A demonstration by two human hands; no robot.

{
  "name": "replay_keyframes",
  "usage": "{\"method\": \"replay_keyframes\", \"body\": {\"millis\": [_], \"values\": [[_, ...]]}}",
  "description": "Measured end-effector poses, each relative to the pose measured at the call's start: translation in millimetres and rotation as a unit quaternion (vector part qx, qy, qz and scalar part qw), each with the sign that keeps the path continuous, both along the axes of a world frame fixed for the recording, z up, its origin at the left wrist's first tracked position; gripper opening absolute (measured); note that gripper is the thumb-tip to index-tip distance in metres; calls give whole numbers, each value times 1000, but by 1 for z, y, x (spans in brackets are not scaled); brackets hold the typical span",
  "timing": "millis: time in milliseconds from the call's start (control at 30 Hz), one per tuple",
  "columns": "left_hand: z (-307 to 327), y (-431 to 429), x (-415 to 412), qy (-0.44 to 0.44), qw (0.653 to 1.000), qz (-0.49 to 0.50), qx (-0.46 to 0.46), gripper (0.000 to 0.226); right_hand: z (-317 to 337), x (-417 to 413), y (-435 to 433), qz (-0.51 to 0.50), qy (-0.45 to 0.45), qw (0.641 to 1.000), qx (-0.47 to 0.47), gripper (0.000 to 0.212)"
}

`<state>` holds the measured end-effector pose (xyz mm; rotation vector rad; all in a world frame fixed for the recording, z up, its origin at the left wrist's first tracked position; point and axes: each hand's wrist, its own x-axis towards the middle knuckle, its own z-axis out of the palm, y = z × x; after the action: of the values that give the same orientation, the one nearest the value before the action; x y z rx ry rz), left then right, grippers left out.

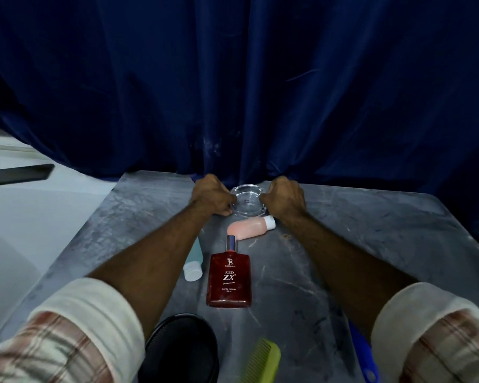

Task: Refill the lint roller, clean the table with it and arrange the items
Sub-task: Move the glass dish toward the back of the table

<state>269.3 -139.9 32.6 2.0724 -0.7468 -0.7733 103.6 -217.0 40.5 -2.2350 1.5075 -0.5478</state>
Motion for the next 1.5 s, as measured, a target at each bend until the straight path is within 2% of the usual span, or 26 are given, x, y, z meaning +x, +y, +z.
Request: {"method": "replay_keyframes", "body": {"millis": [133, 233, 400, 567, 733, 900, 967, 1100, 1333, 1500], "values": [[30, 17, -4, -91, 995, -20, -36, 16, 32, -5, 11, 16, -17, 999, -39, 12], [58, 42, 0, -151, 986, -21, -71, 17, 59, -6, 23, 23, -52, 996, -65, 16], [95, 103, 19, -165, 978, -8, -128, 11, 88, 9, 64, 70, -115, 989, -65, 23], [99, 171, 48, -173, 972, 32, -158, 11, 103, 48, 111, 123, -113, 986, 11, 19], [83, 217, 85, -175, 974, 67, -125, 12, 103, 92, 152, 172, -31, 983, 65, 19], [57, 243, 106, -180, 981, 56, -50, 12, 89, 124, 181, 203, 82, 970, 105, 14], [47, 249, 109, -167, 985, 48, -23, 9, 79, 132, 191, 195, 86, 966, 144, 6], [30, 256, 115, -170, 984, 43, 23, 13, 57, 145, 203, 192, 95, 958, 190, 22], [14, 260, 122, -167, 983, 56, 51, 9, 39, 163, 212, 185, 108, 958, 189, 24], [11, 259, 127, -171, 982, 66, 39, 9, 40, 168, 210, 185, 105, 960, 182, 15]]}}
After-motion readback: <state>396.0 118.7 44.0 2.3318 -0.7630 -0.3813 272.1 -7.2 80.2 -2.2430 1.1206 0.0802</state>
